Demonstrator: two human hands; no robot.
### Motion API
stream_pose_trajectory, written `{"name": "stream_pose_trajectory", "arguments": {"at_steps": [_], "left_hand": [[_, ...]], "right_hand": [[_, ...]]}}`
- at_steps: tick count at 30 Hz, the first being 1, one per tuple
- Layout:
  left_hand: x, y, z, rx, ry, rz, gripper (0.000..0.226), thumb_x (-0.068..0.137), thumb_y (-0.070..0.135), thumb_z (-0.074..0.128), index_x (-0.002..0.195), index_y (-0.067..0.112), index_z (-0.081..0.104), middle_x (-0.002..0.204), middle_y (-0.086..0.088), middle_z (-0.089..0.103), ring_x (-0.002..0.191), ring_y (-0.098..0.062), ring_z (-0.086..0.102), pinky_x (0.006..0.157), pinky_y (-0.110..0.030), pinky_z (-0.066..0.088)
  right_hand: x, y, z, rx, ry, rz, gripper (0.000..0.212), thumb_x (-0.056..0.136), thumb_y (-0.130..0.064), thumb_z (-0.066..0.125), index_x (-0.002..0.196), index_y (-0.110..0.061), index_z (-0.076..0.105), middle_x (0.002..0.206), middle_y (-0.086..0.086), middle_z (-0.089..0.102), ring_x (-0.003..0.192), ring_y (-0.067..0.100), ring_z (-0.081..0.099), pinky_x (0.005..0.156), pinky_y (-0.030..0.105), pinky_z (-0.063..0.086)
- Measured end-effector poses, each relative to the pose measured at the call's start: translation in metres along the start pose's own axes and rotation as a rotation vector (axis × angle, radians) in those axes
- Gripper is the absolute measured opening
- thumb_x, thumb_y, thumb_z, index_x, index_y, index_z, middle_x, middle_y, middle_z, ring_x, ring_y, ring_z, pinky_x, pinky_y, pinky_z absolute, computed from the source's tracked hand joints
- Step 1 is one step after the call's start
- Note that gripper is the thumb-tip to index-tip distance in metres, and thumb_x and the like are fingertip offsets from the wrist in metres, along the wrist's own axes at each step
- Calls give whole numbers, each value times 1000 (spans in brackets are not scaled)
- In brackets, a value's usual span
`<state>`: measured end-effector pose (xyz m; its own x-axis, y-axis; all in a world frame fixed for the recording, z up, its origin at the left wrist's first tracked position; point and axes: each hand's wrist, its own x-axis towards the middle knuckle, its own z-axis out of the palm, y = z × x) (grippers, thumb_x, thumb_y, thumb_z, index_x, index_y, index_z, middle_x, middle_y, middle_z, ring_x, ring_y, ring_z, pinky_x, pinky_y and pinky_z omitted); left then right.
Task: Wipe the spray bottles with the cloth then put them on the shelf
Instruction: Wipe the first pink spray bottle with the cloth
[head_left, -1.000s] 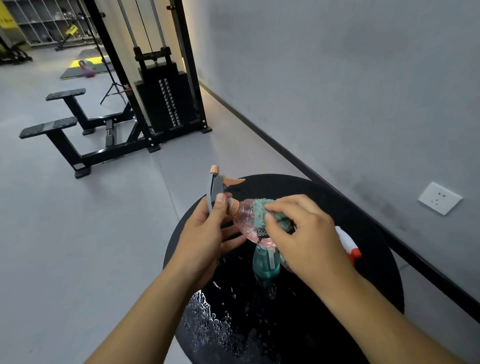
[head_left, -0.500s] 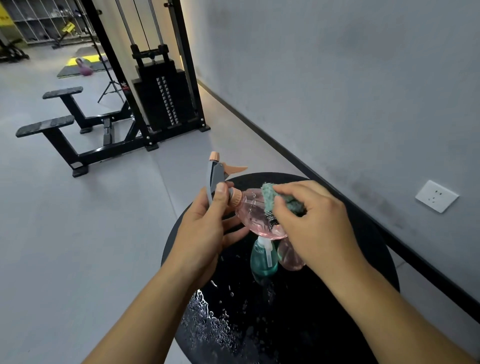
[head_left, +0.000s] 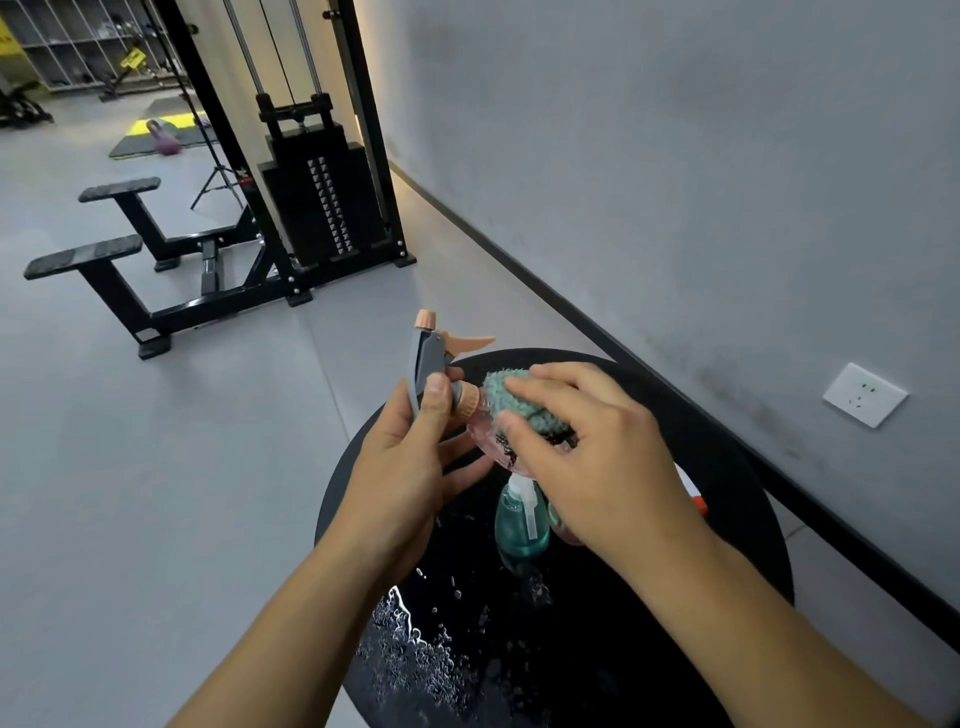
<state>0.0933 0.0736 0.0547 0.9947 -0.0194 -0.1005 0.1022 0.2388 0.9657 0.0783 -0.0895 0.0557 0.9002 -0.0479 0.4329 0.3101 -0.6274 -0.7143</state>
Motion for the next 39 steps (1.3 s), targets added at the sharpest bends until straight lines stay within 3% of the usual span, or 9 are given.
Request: {"name": "stream_pose_trajectory", "arguments": {"at_steps": [2,6,9,13,19,26,31,35,39], "left_hand": [[-1,0,1,-8,28,3,29,108,42,52,119,22,69,106,-1,78,96,-20,79,89,-44,66],[1,4,2,-74,97,17,27,108,44,52,116,25,69,116,-7,81,106,-30,79,92,-49,64],[-1,6,7,-106,104,19,26,109,45,50,106,27,68,112,-8,82,103,-29,80,91,-49,63],[-4,4,11,-121,99,6,27,109,46,50,104,26,67,109,-9,82,101,-30,80,92,-50,63],[-5,6,8,-137,95,0,25,111,45,49,103,25,62,109,-10,82,101,-32,81,89,-48,65],[-7,2,12,-114,76,-4,25,110,44,51,106,22,63,100,-6,82,92,-27,81,84,-45,66],[-3,4,9,-97,88,10,27,110,46,50,103,23,62,107,-7,82,99,-29,81,88,-48,66],[-5,0,12,-107,79,-5,28,109,46,51,105,23,67,102,-6,81,98,-28,80,92,-50,65],[-2,3,7,-100,83,20,26,109,45,51,105,24,66,108,-7,82,98,-28,80,82,-44,67]], "right_hand": [[-2,1,0,-10,13,-13,28,89,-27,76,118,-27,76,121,-15,62,112,4,59,91,15,51],[0,12,-9,66,90,109,22,85,-17,78,104,-27,71,109,-16,62,98,-2,62,77,5,49],[-1,10,-7,73,118,62,25,89,-18,77,113,-24,73,116,-14,62,105,-2,62,83,1,45],[-4,3,1,-15,28,-99,30,93,-24,75,123,-23,73,128,-13,60,122,5,57,99,12,47],[2,15,-10,67,102,32,26,93,-18,74,118,-24,75,119,-16,63,111,-4,59,85,-3,40],[2,5,-2,-20,10,-73,27,93,-22,72,120,-25,74,124,-17,59,117,3,57,94,12,47],[5,14,-11,62,50,46,25,95,-20,72,119,-25,74,120,-17,62,110,-8,57,82,-4,40],[-1,5,-2,-40,-36,-89,31,95,-26,71,126,-27,72,129,-17,57,123,1,53,94,4,42],[4,11,-7,57,69,24,25,91,-24,76,117,-27,76,117,-20,62,107,-4,61,86,3,46]]}}
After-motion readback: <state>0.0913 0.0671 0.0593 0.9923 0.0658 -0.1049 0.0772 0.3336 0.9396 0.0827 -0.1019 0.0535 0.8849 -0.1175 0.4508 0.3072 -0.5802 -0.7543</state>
